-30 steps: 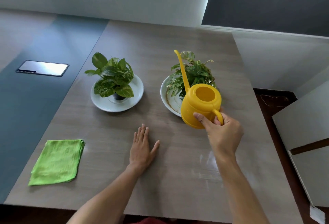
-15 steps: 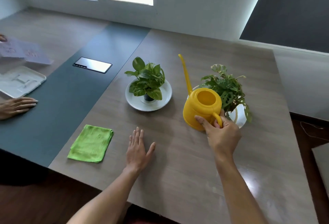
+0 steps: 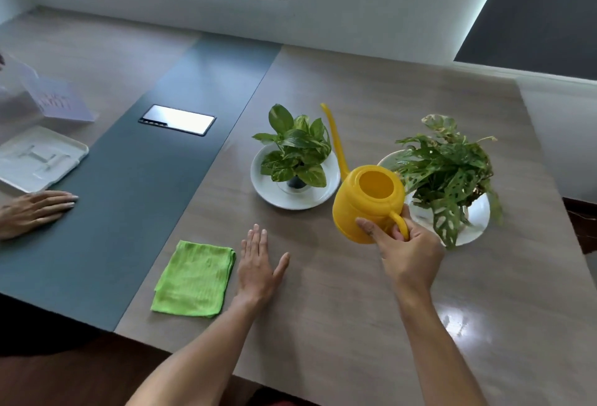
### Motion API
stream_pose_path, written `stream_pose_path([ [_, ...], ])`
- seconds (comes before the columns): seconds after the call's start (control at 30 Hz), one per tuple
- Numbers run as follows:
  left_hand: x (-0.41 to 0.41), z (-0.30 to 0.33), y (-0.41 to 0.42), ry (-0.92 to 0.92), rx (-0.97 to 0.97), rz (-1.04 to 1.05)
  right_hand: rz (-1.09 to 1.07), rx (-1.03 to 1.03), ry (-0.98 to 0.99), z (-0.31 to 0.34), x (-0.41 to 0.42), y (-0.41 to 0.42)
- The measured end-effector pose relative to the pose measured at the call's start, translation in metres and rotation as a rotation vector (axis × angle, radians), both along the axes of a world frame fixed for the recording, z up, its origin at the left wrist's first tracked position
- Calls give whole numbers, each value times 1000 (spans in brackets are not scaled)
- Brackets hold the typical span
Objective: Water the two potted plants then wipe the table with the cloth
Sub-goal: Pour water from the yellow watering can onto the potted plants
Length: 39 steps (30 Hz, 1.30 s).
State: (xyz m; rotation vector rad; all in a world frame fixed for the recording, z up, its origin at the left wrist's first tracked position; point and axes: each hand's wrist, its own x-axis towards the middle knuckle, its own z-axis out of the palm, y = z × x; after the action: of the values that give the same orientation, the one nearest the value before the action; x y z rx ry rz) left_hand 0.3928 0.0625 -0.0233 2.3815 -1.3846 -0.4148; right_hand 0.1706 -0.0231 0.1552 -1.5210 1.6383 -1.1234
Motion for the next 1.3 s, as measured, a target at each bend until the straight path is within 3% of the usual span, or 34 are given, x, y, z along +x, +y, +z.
stream_pose_path([
  [0.3, 14, -27, -1, -95, 116, -178, -4, -8, 6, -11, 27, 20],
  [0.73, 13, -34, -2, -164, 123, -185, 0, -67, 126, -14, 40, 24],
  [1.3, 15, -33, 0, -149, 108, -193, -7, -104, 138, 2, 48, 32],
])
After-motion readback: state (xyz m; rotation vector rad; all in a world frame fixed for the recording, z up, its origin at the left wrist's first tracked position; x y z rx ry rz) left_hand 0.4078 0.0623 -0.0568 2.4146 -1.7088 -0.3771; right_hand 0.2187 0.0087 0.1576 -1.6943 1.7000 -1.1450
